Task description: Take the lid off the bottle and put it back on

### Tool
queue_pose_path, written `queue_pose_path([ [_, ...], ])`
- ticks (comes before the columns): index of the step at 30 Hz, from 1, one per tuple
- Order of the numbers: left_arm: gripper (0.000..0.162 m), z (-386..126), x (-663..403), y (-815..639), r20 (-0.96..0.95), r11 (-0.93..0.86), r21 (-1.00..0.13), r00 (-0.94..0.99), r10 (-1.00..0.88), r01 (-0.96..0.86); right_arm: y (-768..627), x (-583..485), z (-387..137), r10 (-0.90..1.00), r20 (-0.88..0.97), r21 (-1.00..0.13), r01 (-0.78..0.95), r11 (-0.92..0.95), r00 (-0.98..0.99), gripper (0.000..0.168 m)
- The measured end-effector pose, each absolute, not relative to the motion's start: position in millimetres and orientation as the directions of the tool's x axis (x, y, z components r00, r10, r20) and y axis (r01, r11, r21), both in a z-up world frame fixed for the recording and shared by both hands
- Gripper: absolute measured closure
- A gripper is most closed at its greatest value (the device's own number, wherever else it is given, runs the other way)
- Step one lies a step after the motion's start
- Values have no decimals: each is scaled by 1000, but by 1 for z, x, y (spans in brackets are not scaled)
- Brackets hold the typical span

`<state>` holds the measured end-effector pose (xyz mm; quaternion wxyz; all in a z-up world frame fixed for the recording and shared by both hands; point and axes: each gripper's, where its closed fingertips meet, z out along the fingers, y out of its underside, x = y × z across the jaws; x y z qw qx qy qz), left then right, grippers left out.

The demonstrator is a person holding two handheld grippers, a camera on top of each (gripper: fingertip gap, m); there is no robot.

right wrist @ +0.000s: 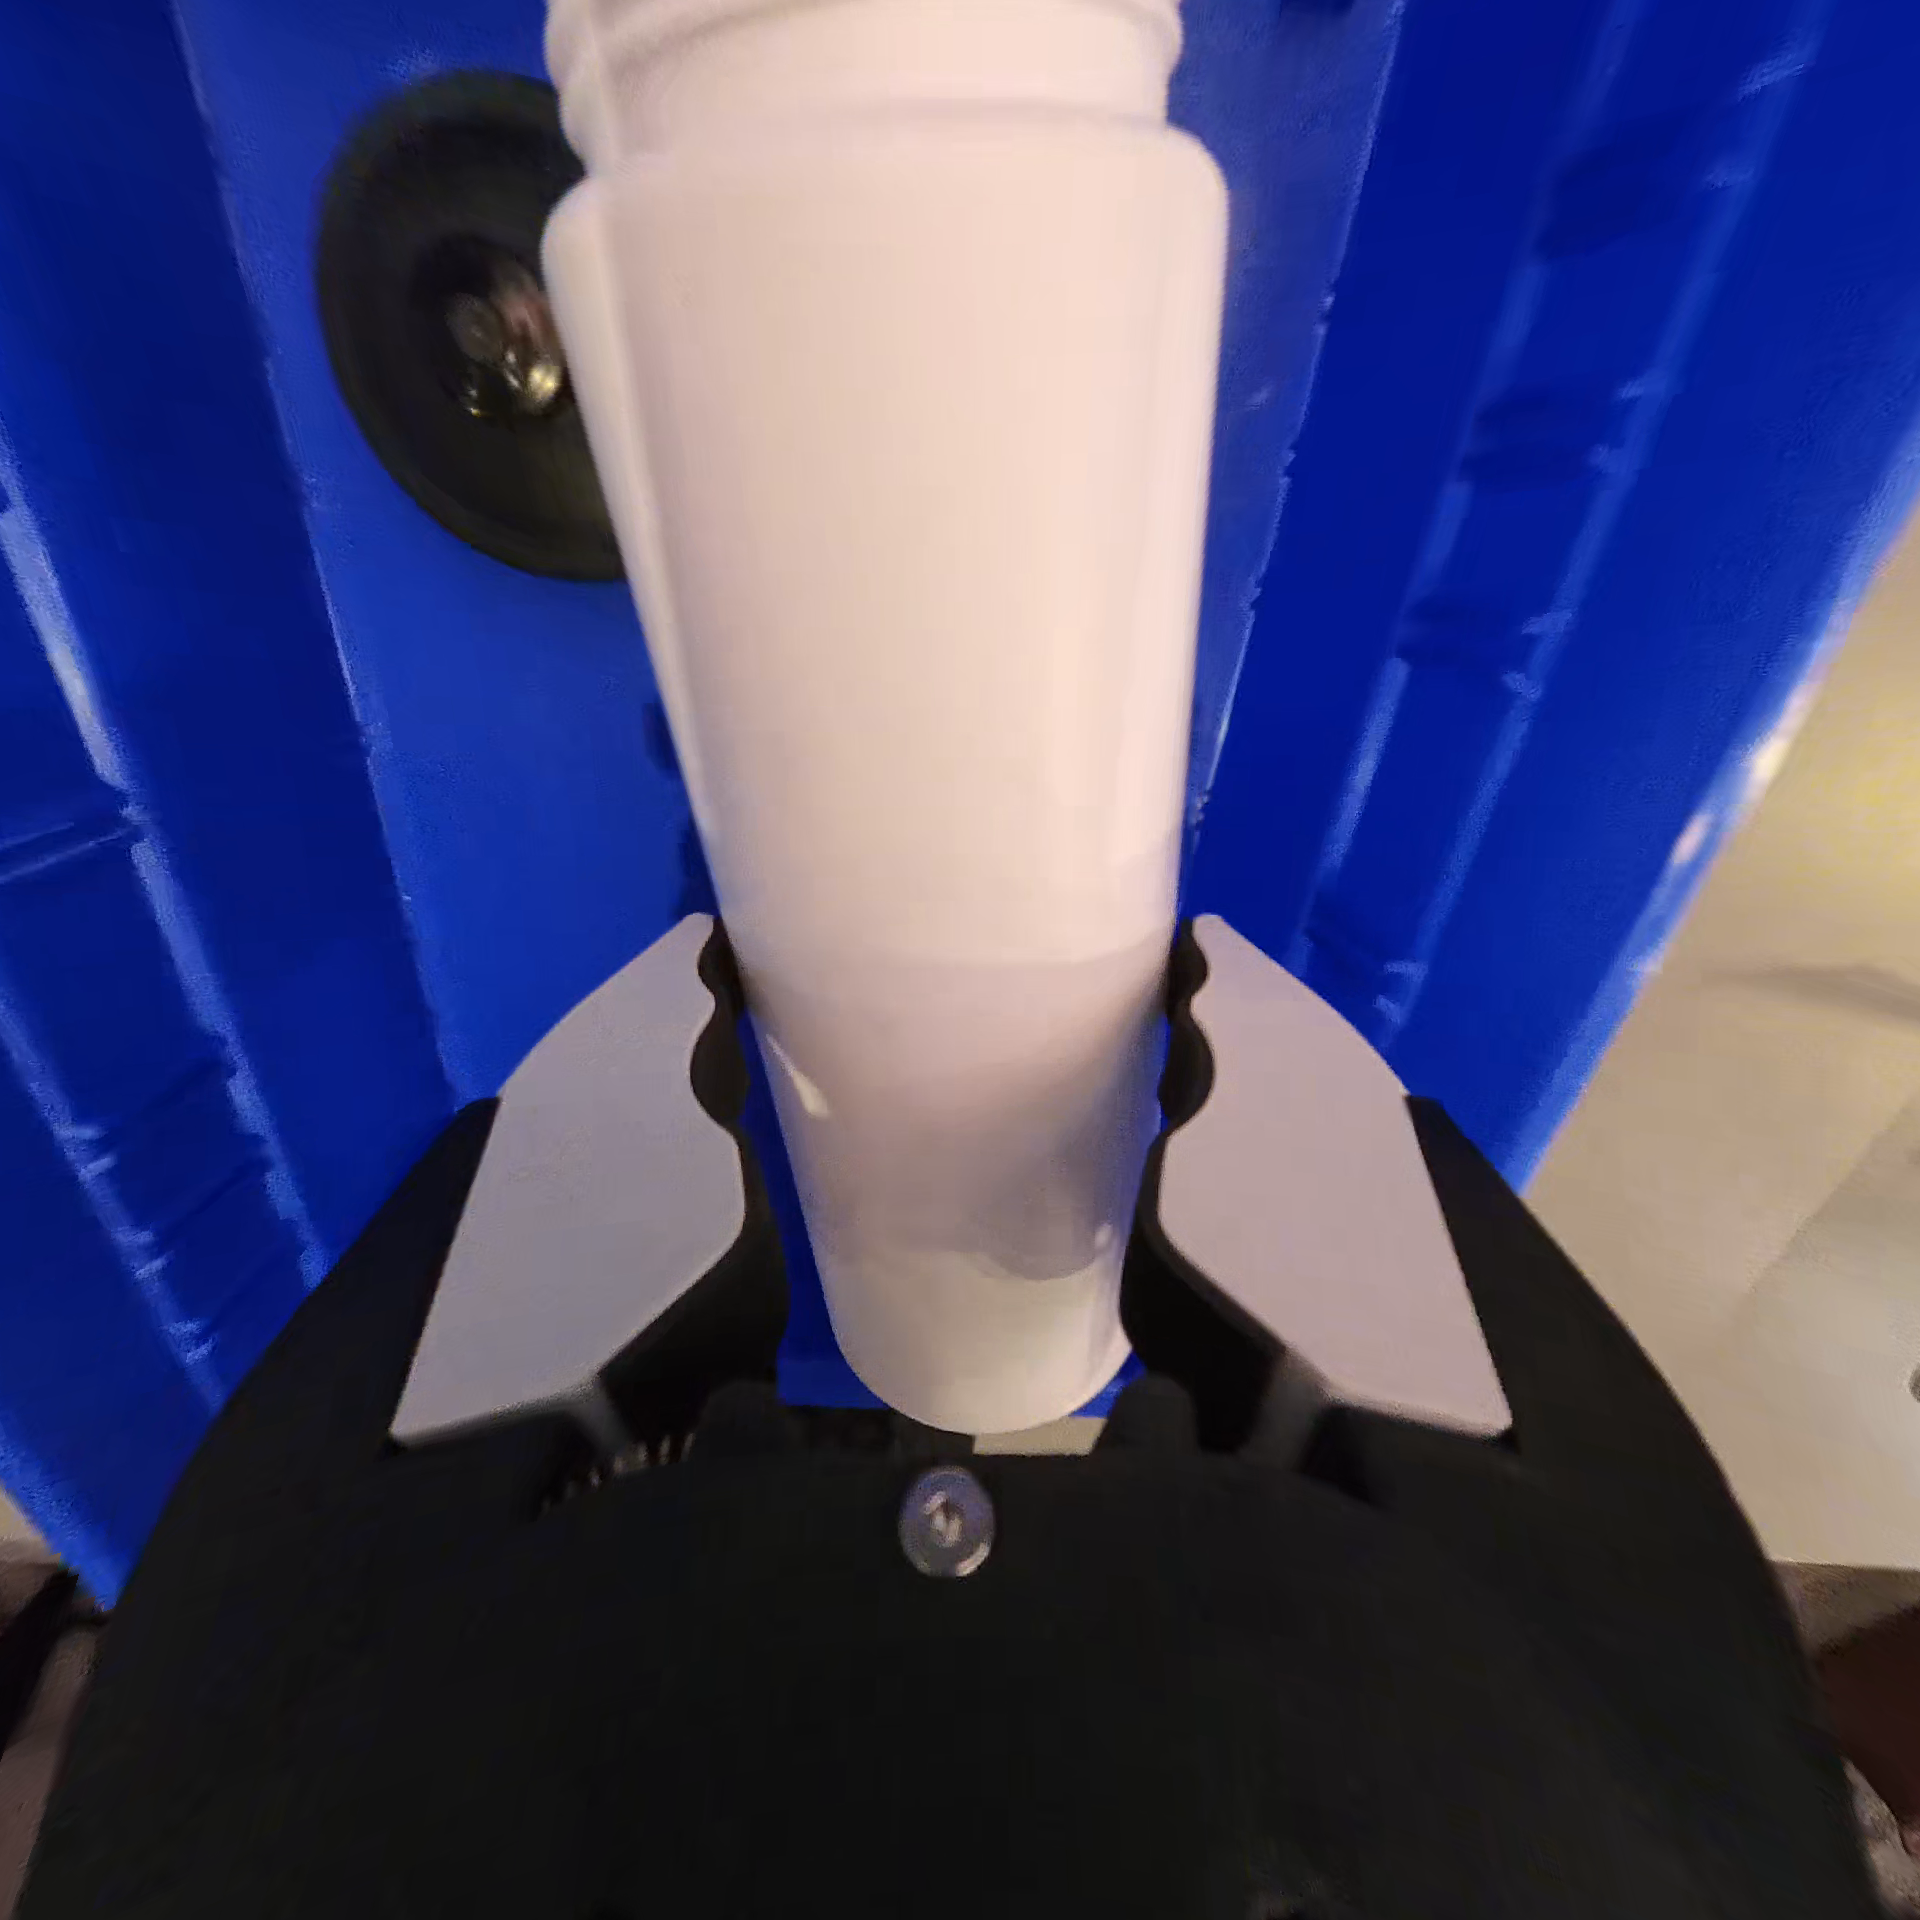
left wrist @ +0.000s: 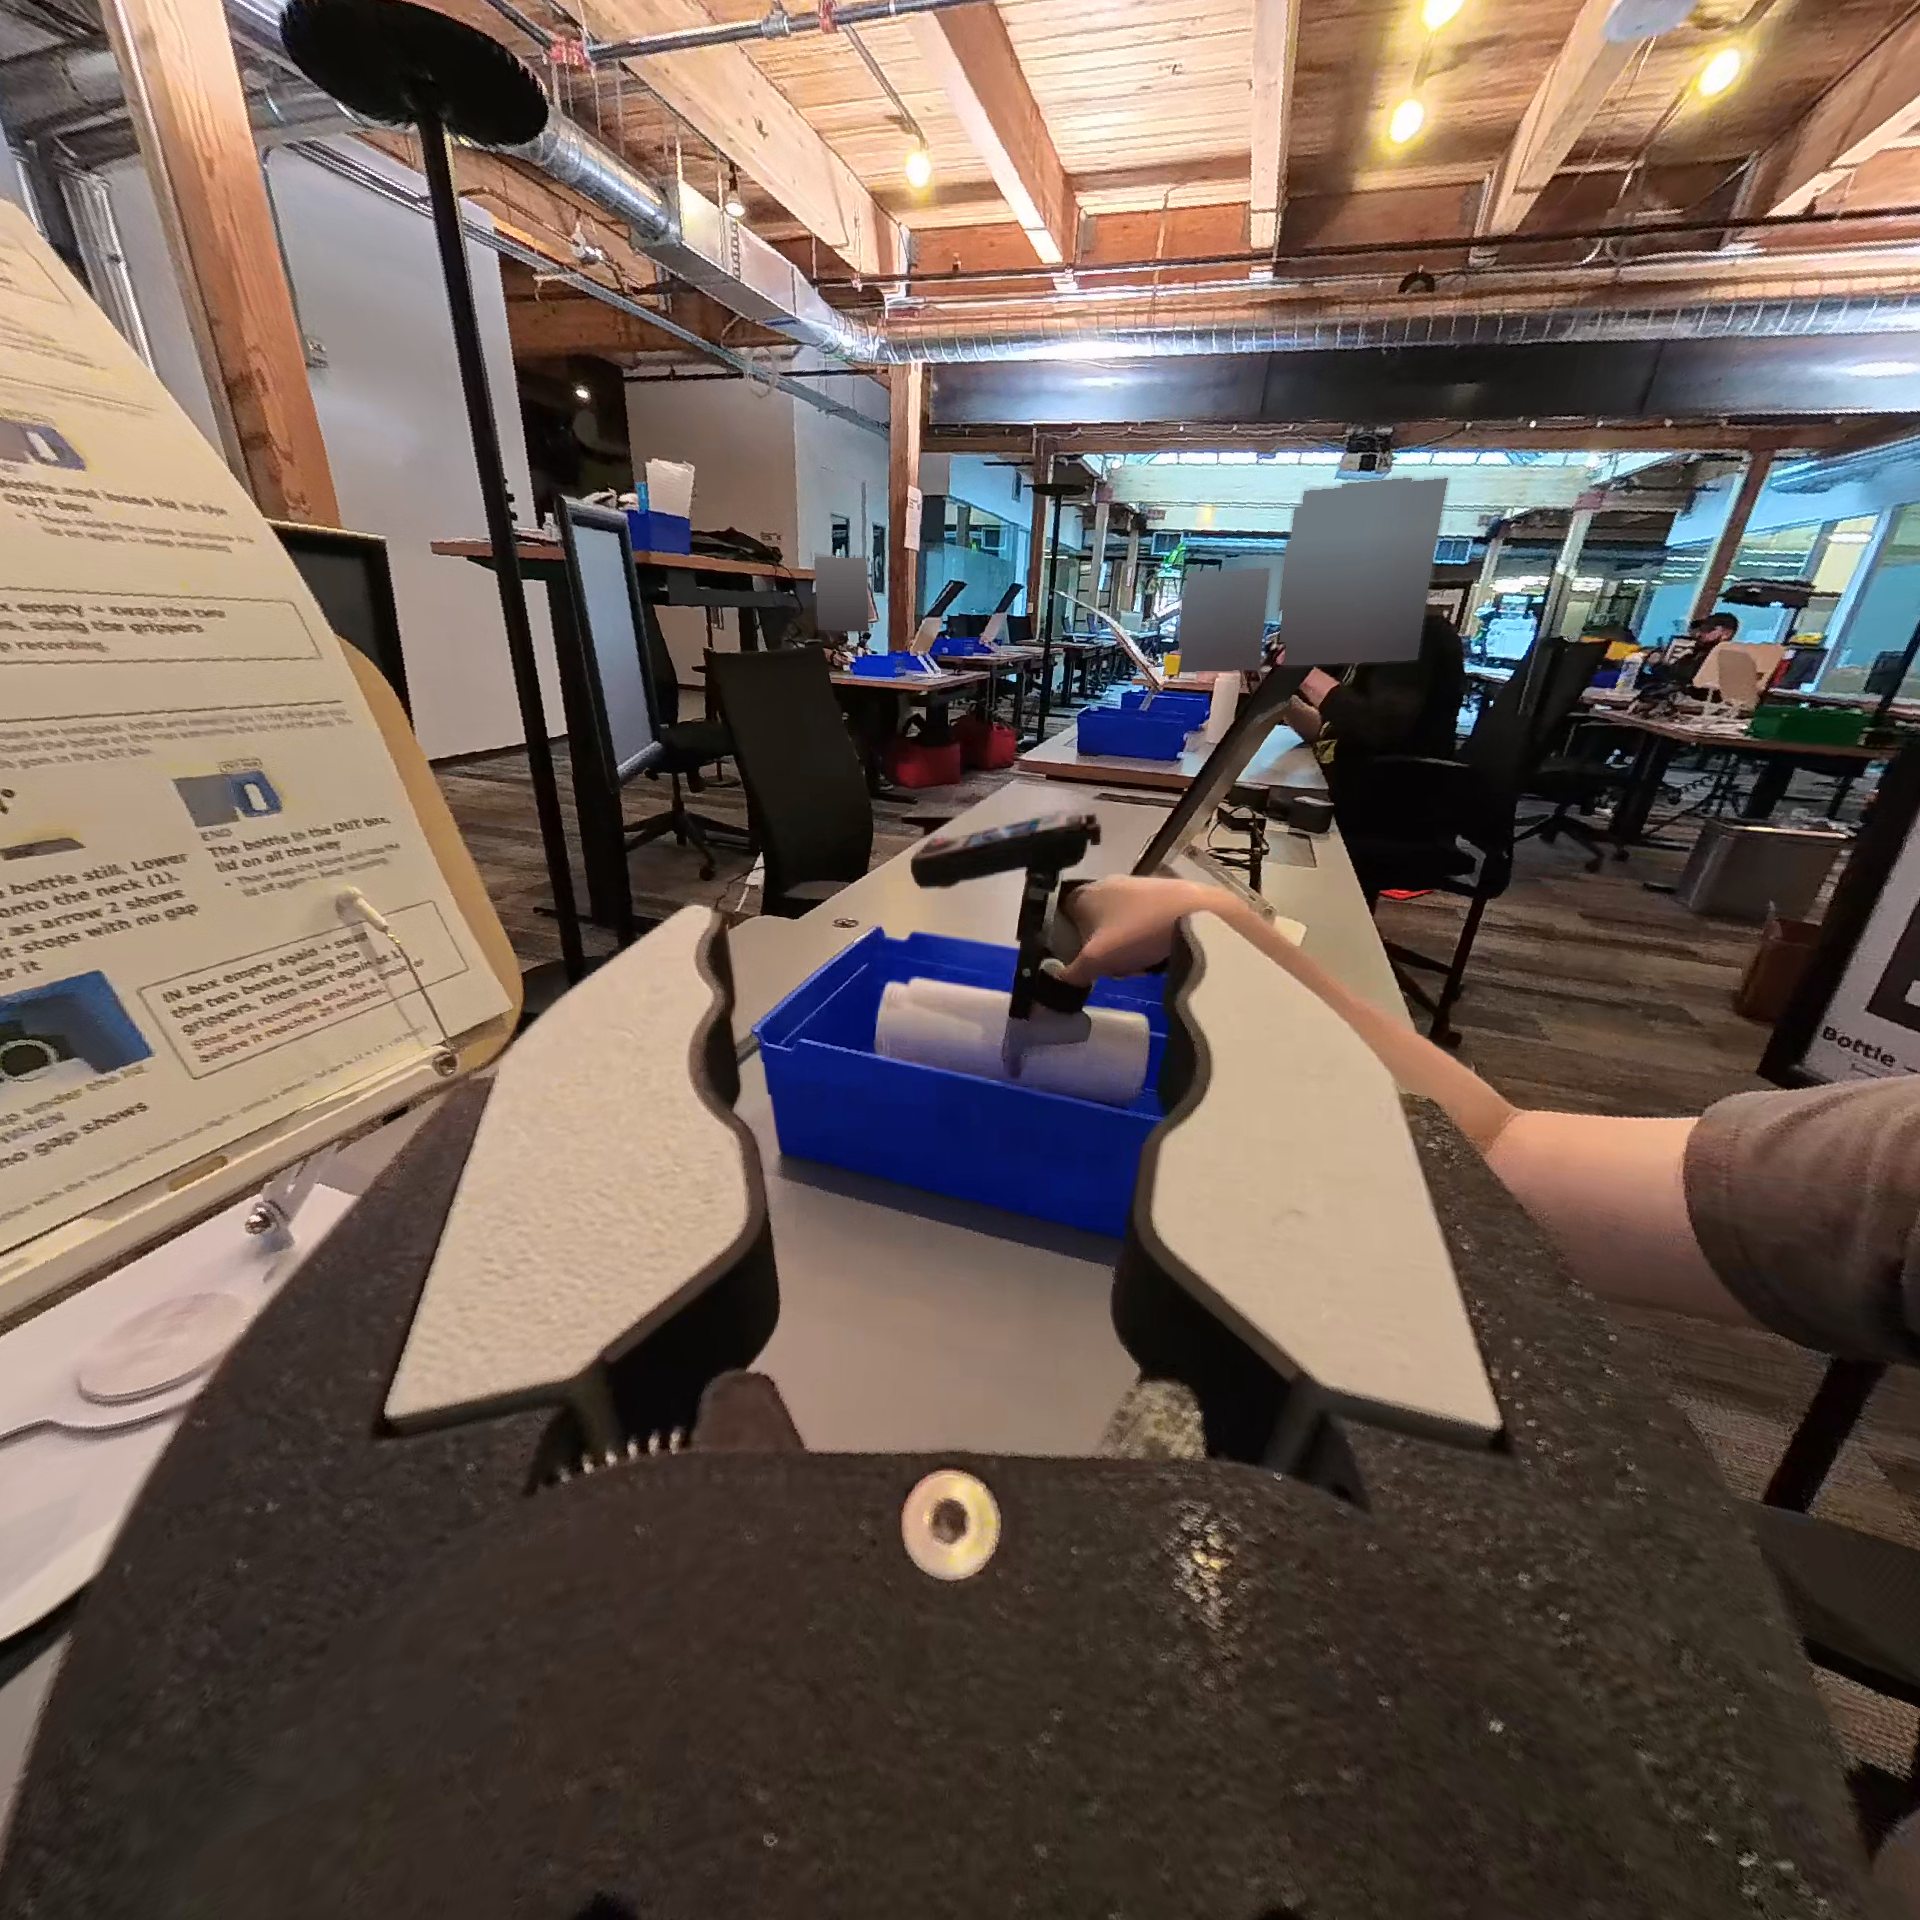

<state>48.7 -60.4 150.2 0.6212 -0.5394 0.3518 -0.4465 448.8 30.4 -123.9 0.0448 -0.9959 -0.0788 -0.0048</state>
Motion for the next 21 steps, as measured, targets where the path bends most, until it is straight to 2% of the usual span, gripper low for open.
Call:
queue_pose_path([
  [6,83,157,43,-64,38,30,-983,357,-933,183,27,452,-138,101,49,-24,102,-995,994,87],
  [14,83,155,46,-65,27,32,-986,355,-935,161,30,459,-134,98,102,-38,102,-994,990,87],
  [15,82,155,46,-65,27,33,-986,359,-933,161,30,460,-131,108,120,-45,114,-992,987,83],
  [18,79,159,39,-64,13,48,-987,379,-925,151,32,452,-107,157,134,-120,173,-977,978,73],
  [21,81,177,1,-58,-93,147,-987,524,-847,62,40,447,-50,200,188,-355,257,-899,962,73],
])
